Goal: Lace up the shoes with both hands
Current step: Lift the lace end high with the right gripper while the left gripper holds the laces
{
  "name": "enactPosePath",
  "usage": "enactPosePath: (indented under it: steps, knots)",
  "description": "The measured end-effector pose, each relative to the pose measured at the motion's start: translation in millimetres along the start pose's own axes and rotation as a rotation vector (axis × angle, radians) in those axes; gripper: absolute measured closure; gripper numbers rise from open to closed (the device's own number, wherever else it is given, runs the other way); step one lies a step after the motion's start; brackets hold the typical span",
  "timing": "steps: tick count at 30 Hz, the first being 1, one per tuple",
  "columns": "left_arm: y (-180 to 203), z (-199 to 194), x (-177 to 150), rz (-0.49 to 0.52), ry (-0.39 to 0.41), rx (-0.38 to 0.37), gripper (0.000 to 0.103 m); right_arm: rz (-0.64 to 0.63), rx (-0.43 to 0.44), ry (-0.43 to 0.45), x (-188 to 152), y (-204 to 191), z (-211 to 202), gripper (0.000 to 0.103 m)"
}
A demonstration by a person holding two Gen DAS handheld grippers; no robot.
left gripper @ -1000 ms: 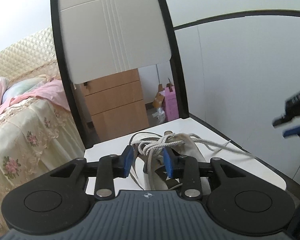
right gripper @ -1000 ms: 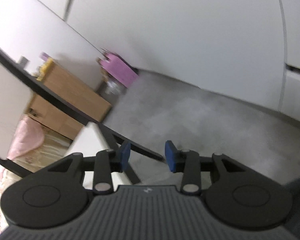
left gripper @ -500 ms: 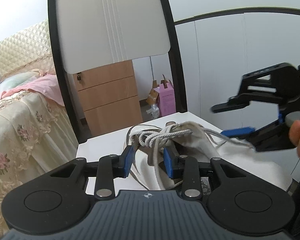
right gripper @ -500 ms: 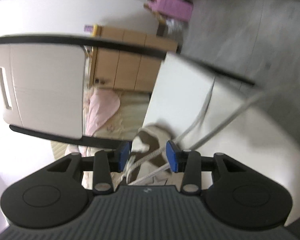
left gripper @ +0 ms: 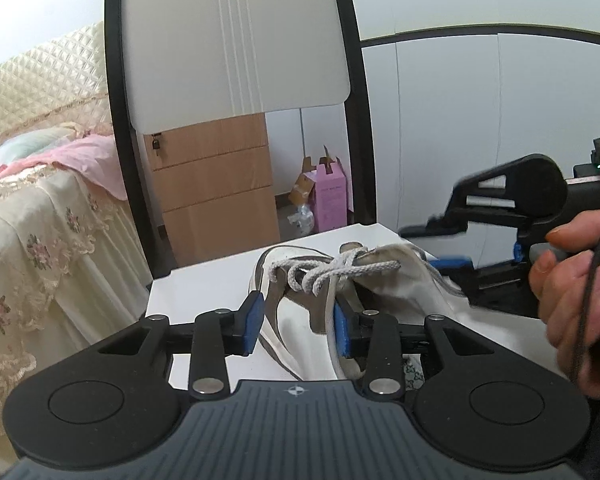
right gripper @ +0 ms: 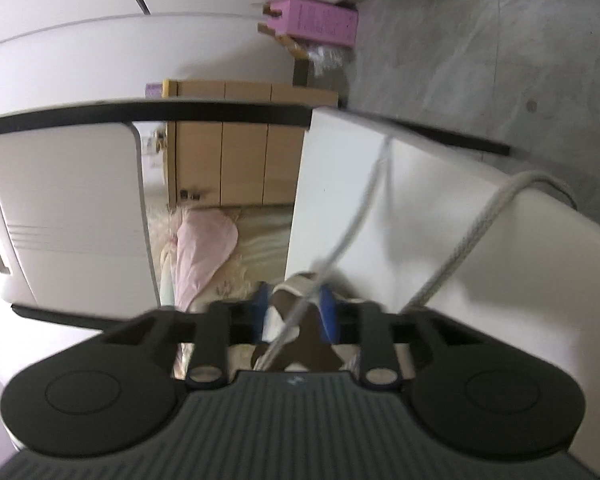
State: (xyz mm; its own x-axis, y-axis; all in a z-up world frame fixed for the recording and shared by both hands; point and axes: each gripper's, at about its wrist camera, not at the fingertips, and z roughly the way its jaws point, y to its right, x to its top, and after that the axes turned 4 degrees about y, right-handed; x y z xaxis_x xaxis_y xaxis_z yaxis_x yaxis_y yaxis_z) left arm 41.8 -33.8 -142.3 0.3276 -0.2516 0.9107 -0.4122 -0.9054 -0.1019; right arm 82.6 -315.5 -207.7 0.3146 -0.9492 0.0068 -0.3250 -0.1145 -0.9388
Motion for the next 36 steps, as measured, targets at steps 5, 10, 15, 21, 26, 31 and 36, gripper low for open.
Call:
enactPosePath:
  steps: [5,10,15,21,26,31,36]
  knots:
    - [2.2,-5.1,0.3,0.019,0.013,-0.003,0.062,-0.142,0.005,0.104,-11.5,-13.5,-4.7,0.099]
    - [5.1,-10.3,-0.2,0.048,0.03,-0.003,0.057,-0.228,0.085,0.172,-21.6,-32.1,-9.5,0.099]
    - [6.4,-10.3,-1.3,0.064,0.018,0.004,0.057,-0.375,0.128,0.198,-29.0,-65.1,-14.7,0.099]
    - [3.8,-7.9,-1.4,0.063,0.008,0.015,0.057,-0.583,0.127,0.208,-37.9,-111.9,-22.5,0.099]
    - [5.0,-8.5,-1.2,0.078,0.008,0.021,0.057,-0.717,0.118,0.235,-39.3,-140.7,-28.7,0.099]
    - [4.2,-9.2,-1.5,0.071,0.002,0.019,0.057,-0.816,0.126,0.26,-42.7,-165.2,-48.1,0.099]
    - [4.0,-12.1,-0.6,0.065,0.0,0.009,0.058,-0.937,0.106,0.266,-47.1,-182.6,-60.3,0.099]
